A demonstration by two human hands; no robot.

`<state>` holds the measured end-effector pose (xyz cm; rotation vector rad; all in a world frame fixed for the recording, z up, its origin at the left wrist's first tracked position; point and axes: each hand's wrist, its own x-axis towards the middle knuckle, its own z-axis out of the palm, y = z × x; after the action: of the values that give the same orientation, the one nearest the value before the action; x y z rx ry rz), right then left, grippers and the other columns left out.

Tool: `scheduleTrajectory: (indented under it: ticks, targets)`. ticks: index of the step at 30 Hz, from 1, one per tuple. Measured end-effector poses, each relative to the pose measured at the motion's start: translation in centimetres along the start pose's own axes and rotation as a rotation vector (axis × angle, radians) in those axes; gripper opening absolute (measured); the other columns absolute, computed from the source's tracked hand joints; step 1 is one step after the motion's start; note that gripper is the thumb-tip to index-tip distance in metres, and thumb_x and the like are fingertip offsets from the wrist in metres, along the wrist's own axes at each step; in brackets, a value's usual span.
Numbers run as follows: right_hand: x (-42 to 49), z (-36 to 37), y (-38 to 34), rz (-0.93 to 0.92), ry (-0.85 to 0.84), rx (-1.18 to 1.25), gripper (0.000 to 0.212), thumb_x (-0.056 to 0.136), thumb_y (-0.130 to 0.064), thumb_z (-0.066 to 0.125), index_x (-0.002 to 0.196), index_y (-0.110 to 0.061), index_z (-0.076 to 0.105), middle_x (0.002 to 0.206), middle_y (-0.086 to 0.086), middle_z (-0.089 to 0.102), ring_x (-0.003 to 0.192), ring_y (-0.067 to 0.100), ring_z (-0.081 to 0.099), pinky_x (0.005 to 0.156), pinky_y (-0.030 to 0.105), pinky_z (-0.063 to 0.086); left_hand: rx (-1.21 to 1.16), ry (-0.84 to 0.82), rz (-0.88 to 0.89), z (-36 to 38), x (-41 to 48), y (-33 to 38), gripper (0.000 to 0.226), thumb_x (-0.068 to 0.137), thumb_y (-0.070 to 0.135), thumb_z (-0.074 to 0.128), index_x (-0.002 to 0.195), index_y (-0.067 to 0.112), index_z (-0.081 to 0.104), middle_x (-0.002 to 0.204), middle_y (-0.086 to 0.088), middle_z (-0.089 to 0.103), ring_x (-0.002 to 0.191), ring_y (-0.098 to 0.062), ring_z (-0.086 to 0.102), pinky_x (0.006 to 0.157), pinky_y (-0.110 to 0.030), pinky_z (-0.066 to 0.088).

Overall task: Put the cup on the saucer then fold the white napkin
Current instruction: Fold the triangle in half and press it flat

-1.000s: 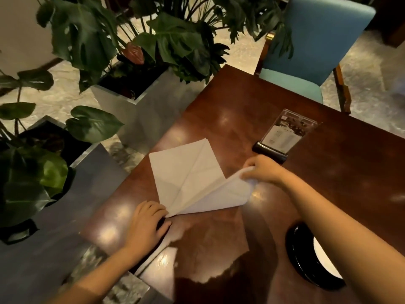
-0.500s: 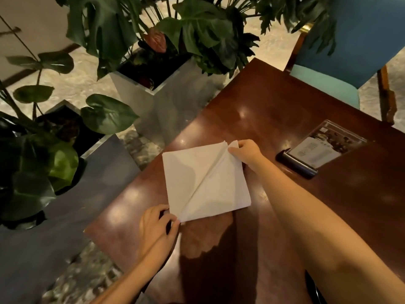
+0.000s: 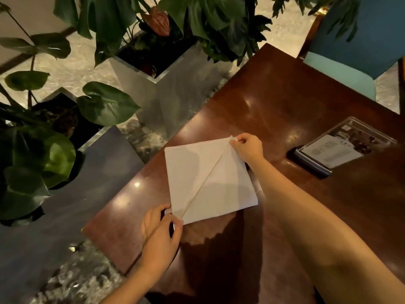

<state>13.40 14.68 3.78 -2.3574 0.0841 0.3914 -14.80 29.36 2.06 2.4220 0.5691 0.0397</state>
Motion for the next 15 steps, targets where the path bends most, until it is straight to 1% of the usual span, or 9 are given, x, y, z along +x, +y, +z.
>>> scheduleTrajectory:
  ticks: [2,5,7,8,10,12,13,15]
  targets:
    - [0.2,0.3,0.1,-0.032,0.013,-0.013,0.016,0.083,-0.026,0.064,0.074,-0.013,0.065,0.061,-0.006,0.053,0.07,0.019,0.053,0.085,0.045,0.05,0.0,-0.005,-0.014,0.0,0.0,0.1,0.015,0.081,0.021,0.068,0.069,0.023,0.06,0.115,0.006,0.053,0.113,-0.012,0.038,0.092,-0.013,0.013]
    - [0.5,0.5,0.3,-0.096,0.032,-0.031,0.023,0.083,-0.03,0.064,0.072,-0.009,0.065,0.062,-0.001,0.054,0.071,0.019,0.053,0.089,0.05,0.047,0.03,0.002,-0.008,0.0,-0.1,0.2,0.014,0.082,0.021,0.068,0.071,0.02,0.06,0.115,0.005,0.053,0.113,-0.014,0.039,0.091,-0.01,0.011]
    - [0.8,0.7,0.4,-0.145,0.058,-0.079,0.022,0.083,-0.032,0.064,0.071,-0.014,0.063,0.062,-0.004,0.052,0.076,0.019,0.051,0.089,0.048,0.045,0.041,-0.003,-0.005,0.2,-0.1,0.2,0.016,0.081,0.021,0.069,0.07,0.02,0.058,0.114,0.004,0.053,0.113,-0.016,0.04,0.093,-0.011,0.012]
    - [0.9,0.7,0.5,-0.173,0.074,-0.127,0.02,0.084,-0.034,0.064,0.073,-0.018,0.061,0.065,-0.005,0.052,0.08,0.019,0.05,0.089,0.045,0.043,0.039,-0.007,-0.007,0.2,-0.1,0.2,0.017,0.08,0.021,0.069,0.069,0.02,0.057,0.114,0.003,0.054,0.113,-0.016,0.041,0.094,-0.013,0.012]
    - [1.1,0.8,0.7,-0.218,0.11,-0.24,0.022,0.084,-0.04,0.063,0.08,-0.019,0.059,0.076,-0.003,0.054,0.086,0.018,0.046,0.087,0.039,0.038,0.038,-0.007,-0.015,0.3,0.0,0.1,0.016,0.079,0.021,0.07,0.07,0.019,0.056,0.113,0.001,0.055,0.113,-0.017,0.042,0.096,-0.016,0.014]
    - [1.2,0.8,1.2,-0.236,0.144,-0.318,0.027,0.086,-0.044,0.06,0.088,-0.017,0.059,0.085,-0.002,0.055,0.088,0.018,0.046,0.085,0.036,0.036,0.042,0.01,0.002,0.3,0.0,0.0,0.012,0.081,0.025,0.067,0.078,0.017,0.059,0.112,0.0,0.057,0.111,-0.017,0.043,0.097,-0.016,0.016]
    - [1.2,0.8,1.5,-0.246,0.162,-0.346,0.029,0.087,-0.045,0.058,0.091,-0.016,0.059,0.089,-0.001,0.056,0.09,0.019,0.047,0.084,0.035,0.037,0.042,0.013,0.013,0.2,0.0,-0.1,0.015,0.083,0.03,0.063,0.085,0.015,0.061,0.112,-0.001,0.057,0.11,-0.016,0.043,0.097,-0.016,0.016]
    - [0.9,0.7,1.6,-0.281,0.196,-0.408,0.032,0.09,-0.044,0.053,0.098,-0.014,0.059,0.097,0.002,0.057,0.094,0.021,0.047,0.086,0.035,0.037,0.033,0.012,0.03,-0.1,0.1,-0.2,0.031,0.085,0.039,0.05,0.099,0.014,0.062,0.112,0.0,0.058,0.109,-0.013,0.042,0.098,-0.014,0.015]
